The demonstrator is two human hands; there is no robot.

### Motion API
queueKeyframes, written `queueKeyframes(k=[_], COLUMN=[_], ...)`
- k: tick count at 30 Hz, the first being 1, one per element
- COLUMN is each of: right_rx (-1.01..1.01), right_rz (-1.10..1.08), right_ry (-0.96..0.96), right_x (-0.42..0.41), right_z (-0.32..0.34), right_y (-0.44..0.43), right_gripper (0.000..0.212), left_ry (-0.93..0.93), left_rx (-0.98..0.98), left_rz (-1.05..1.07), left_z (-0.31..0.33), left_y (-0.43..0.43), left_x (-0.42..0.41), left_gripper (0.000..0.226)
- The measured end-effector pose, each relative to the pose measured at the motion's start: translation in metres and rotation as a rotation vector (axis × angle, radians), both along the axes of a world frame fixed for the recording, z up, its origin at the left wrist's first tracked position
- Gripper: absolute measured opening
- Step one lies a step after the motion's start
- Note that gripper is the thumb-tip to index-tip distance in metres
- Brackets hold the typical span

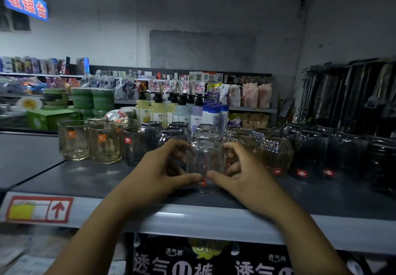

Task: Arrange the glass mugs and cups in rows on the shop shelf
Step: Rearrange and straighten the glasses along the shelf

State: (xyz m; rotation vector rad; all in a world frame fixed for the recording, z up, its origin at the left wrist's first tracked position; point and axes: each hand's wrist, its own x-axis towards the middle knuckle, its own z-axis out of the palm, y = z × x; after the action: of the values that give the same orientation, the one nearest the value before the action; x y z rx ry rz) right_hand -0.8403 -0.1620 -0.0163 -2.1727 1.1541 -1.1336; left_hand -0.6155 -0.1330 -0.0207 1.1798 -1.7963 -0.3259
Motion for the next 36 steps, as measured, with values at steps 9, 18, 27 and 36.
queueKeyframes(k=[9, 18, 27, 36], right_rx=[-0.217, -0.505, -0.088, -0.015], right_rz=[-0.018, 0.058, 0.075, -0.133], right_ry=[-0.036, 0.204, 0.028, -0.041], right_x=[0.002, 0.072, 0.147, 0.175], right_z=[0.006, 0.038, 0.013, 0.012], right_y=[0.006, 0.025, 0.017, 0.014], right_gripper=[0.058, 0.032, 0.025, 0.027], left_ry=[-0.068, -0.674, -0.771, -0.382], left_rx=[-0.122, -0.082, 0.000, -0.198], left_rz=[0.003, 0.428, 0.160, 0.078], left_z=[0.017, 0.067, 0.083, 0.099], left_y=[0.013, -0.007, -0.042, -0.018], left_x=[0.012, 0.100, 0.126, 0.148], left_gripper=[0.039, 0.037, 0.008, 0.015])
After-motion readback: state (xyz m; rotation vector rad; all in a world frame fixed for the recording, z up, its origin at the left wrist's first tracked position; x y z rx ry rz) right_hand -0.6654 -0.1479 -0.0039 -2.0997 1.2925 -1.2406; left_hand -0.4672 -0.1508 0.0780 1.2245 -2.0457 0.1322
